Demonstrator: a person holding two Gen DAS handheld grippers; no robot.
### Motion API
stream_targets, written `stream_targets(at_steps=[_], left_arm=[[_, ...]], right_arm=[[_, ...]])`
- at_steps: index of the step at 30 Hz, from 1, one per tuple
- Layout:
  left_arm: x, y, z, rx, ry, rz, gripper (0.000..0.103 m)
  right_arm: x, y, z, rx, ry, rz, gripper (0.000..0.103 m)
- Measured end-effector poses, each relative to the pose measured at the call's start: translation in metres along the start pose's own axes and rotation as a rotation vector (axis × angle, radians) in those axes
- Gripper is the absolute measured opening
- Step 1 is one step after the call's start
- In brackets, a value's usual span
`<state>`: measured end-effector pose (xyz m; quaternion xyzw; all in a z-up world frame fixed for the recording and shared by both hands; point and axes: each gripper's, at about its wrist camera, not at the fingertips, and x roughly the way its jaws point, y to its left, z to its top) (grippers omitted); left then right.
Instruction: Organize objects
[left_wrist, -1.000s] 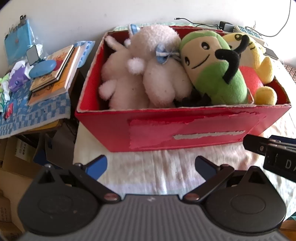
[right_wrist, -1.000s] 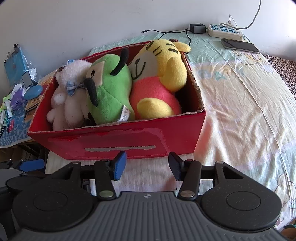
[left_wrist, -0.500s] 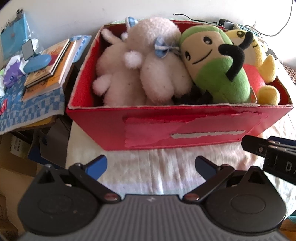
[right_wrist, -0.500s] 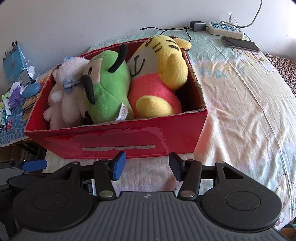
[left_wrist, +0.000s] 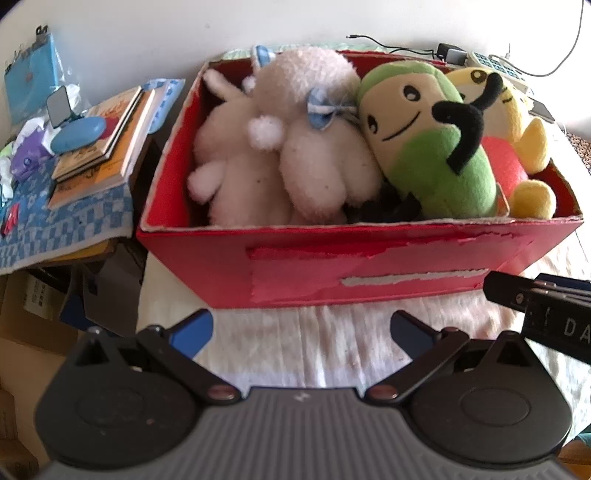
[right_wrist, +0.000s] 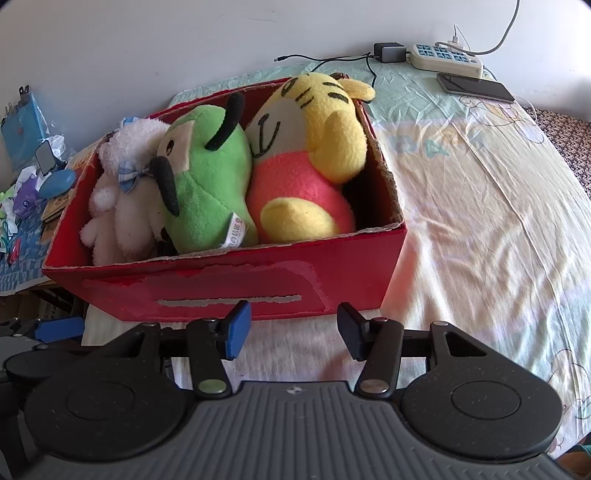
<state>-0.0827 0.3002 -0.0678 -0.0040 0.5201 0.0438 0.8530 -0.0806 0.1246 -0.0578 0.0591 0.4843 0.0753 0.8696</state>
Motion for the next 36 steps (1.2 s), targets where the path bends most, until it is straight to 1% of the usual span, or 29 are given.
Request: stream_targets(at_steps=[7, 16, 18, 21, 27, 33, 36], left_arm=[[-0.004, -0.001, 0.0, 0.0, -0.012, 0.019, 0.102], [-0.02, -0.003, 0.002, 0.011, -0.047, 0.016, 0.1], [-0.029, -0.004, 0.004, 0.014, -0.07, 0.019, 0.1], [-0.039, -0.004, 0.009, 0.026, -0.114, 0.031, 0.1], [-0.057, -0.001, 0.026, 0.047, -0.181, 0.04, 0.1], [-0.072, -0.001, 0.039, 0.034, -0.243, 0.029, 0.102], [-0.075, -0.002, 0.046, 0.033, -0.25, 0.008, 0.102]], right_arm=[[-0.002, -0.001, 0.0, 0.004, -0.005, -0.006, 0.055], [-0.008, -0.001, 0.001, 0.0, -0.013, -0.004, 0.055], [-0.014, 0.0, 0.003, -0.006, -0.025, 0.003, 0.054], [-0.022, 0.003, 0.008, -0.025, -0.063, -0.014, 0.055], [-0.028, 0.003, 0.017, -0.031, -0.095, -0.035, 0.055], [-0.037, 0.001, 0.026, -0.036, -0.134, -0.046, 0.055], [-0.042, -0.002, 0.032, -0.031, -0.157, -0.047, 0.055]])
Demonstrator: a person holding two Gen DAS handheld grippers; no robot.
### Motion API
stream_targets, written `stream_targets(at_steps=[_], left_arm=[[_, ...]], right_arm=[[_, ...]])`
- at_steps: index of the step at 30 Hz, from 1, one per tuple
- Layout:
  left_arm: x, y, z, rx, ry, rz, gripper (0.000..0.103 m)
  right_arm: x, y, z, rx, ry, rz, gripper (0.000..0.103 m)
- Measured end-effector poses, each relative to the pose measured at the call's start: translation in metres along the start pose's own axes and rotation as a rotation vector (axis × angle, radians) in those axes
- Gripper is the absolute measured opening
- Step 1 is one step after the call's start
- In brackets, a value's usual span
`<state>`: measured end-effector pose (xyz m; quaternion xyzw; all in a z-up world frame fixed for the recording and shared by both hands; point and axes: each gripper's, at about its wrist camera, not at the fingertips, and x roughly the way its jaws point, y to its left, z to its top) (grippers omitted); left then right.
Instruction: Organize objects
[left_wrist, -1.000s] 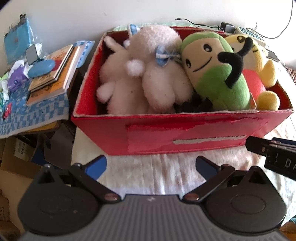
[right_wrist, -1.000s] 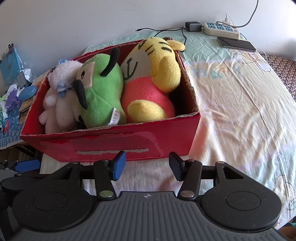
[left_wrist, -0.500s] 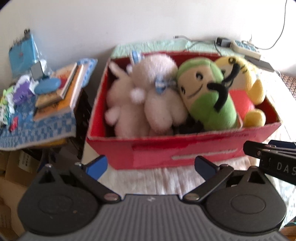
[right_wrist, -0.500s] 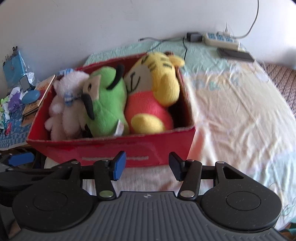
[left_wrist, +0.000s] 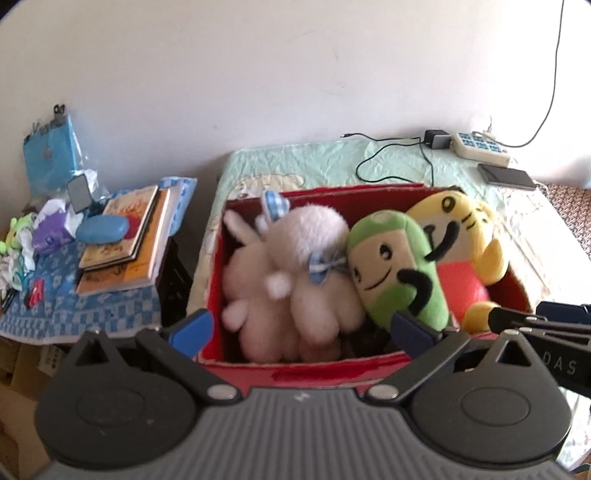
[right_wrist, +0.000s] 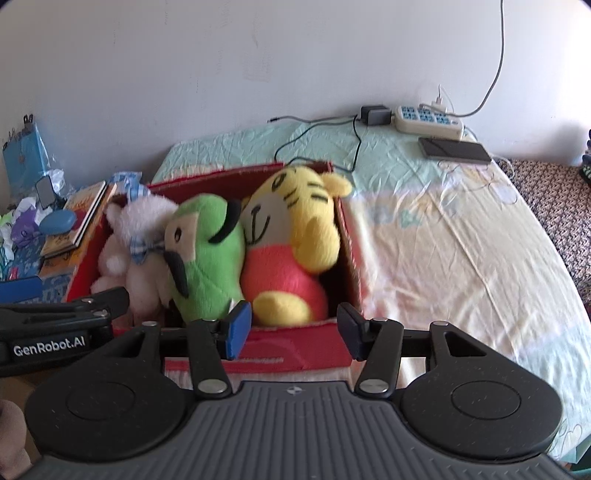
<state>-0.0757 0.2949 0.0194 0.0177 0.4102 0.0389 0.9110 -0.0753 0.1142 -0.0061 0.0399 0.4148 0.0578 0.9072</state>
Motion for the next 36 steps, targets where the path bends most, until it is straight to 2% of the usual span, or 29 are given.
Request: stream_targets(at_steps=[8, 16, 36], left_arm=[[0.006, -0.002, 0.006, -0.022, 0.022, -0.005, 0.103], [0.01, -0.001, 0.008, -0.027, 0.012, 0.013, 0.103], [0.042, -0.005, 0.002, -0.046, 0.081, 0.017, 0.102]], right_arm=[[-0.003, -0.002, 0.01, 0.01, -0.027, 0.016, 0.055], [0.001, 0.0, 0.012, 0.009, -0.031, 0.036, 0.055], [0.02, -0.009, 0.005, 0.035, 0.001, 0.07, 0.055]])
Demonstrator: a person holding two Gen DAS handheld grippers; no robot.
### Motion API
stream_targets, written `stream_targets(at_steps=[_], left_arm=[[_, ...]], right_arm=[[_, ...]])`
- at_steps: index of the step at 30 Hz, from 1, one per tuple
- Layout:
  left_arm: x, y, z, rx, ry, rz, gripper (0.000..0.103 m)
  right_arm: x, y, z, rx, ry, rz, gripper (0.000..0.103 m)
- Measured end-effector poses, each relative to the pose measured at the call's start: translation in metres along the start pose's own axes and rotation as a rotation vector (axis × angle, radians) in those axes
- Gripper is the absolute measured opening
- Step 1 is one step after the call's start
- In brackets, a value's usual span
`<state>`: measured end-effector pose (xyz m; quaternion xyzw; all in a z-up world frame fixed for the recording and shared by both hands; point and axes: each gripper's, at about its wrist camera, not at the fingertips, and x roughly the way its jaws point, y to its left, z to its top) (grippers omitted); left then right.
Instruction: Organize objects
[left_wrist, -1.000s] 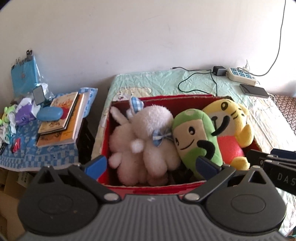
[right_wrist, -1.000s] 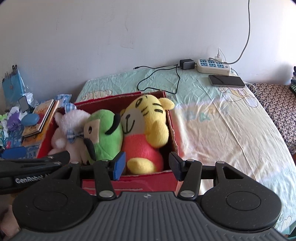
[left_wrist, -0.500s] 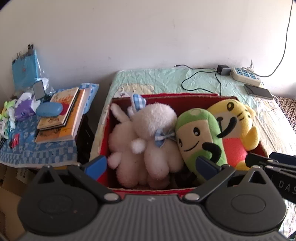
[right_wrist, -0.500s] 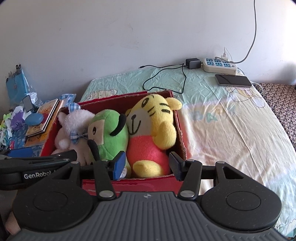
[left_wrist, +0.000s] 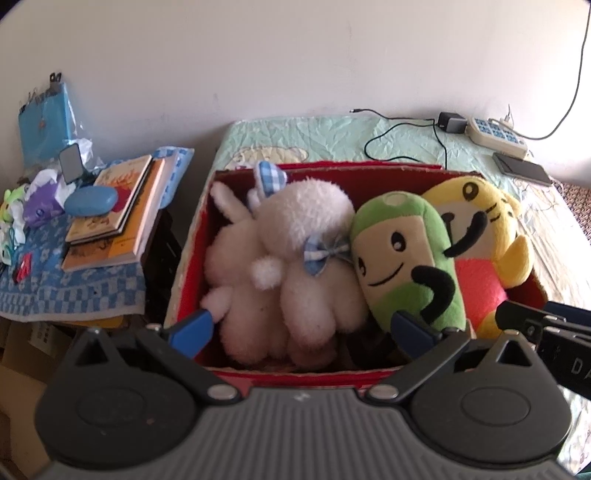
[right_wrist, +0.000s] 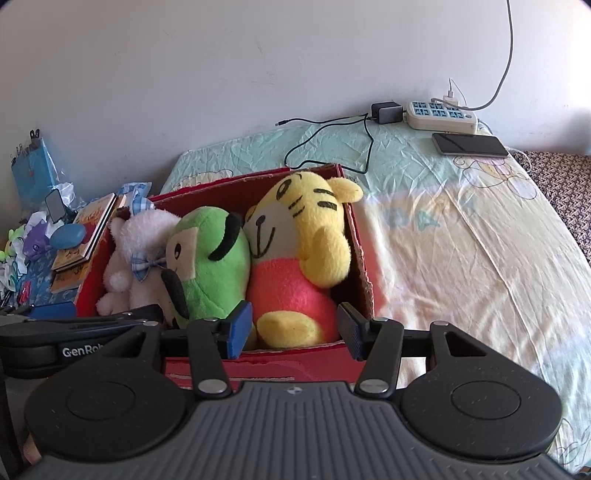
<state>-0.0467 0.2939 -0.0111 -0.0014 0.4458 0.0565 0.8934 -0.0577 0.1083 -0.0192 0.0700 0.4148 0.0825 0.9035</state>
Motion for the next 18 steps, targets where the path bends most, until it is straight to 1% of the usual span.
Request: stream_targets(at_steps=[13, 18], left_arm=[[0.013, 0.0, -0.001, -0.004, 0.04, -0.012, 0.102], [0.011, -0.001, -0.002, 0.004, 0.042, -0.002, 0.102]], right_arm=[[0.008, -0.002, 0.0, 0.002, 0.015, 0.021, 0.054], [0.007, -0.002, -0.001, -0.005, 0.015, 0.029, 0.054]])
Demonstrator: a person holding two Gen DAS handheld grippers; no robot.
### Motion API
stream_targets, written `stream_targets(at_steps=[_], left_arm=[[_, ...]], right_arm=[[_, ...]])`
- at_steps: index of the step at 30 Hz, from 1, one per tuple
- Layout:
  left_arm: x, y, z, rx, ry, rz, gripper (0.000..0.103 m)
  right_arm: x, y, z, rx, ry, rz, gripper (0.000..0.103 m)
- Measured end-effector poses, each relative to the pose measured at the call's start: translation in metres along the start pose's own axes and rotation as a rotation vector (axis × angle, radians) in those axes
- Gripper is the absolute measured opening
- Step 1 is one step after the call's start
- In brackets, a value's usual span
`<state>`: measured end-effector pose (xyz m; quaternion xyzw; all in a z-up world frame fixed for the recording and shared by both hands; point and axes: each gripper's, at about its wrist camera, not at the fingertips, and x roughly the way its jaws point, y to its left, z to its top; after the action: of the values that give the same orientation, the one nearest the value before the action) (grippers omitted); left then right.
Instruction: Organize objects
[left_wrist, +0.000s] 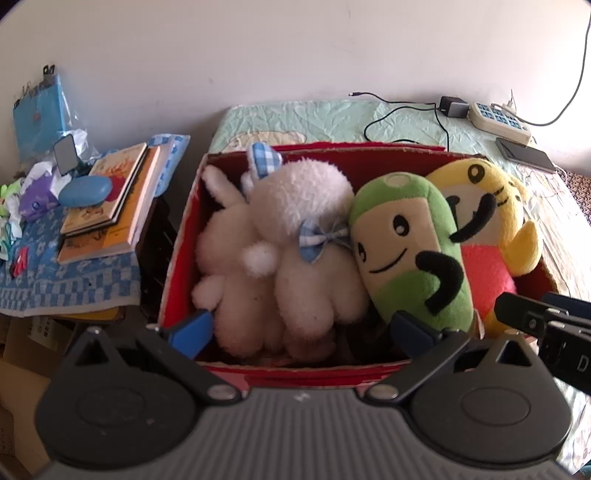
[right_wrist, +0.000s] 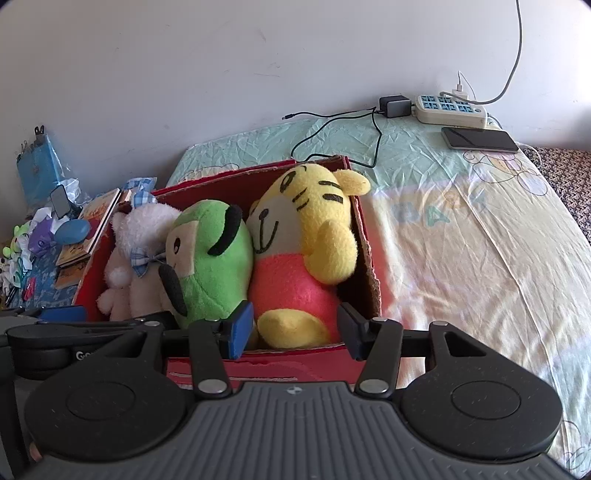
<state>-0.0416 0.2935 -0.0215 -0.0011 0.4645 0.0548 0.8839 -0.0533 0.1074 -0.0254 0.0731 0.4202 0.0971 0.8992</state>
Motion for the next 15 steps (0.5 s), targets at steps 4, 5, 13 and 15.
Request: stream_targets(at_steps=[4, 5, 13, 15], left_arm=[[-0.001, -0.0011, -0.0005, -0.002, -0.001, 0.001, 0.102], [-0.0014, -0.0012, -0.0006, -0.003, -0.003, 0.003, 0.102], [-0.004, 0.0021, -0.0011, -0.017, -0.01, 0.017, 0.102], [-0.004, 0.0029, -0.0019, -0.018, -0.01, 0.016, 0.102]], right_arm=[[0.0014, -0.0018, 0.0013, 0.008, 0.007, 0.002, 0.054], [0.0015, -0.0013, 0.0012, 0.007, 0.007, 0.003, 0.054], [0.0004, 0.0014, 0.0002, -0.004, 0.003, 0.008, 0.054], [0.0003, 0.0019, -0.0002, -0.006, 0.003, 0.008, 0.054]])
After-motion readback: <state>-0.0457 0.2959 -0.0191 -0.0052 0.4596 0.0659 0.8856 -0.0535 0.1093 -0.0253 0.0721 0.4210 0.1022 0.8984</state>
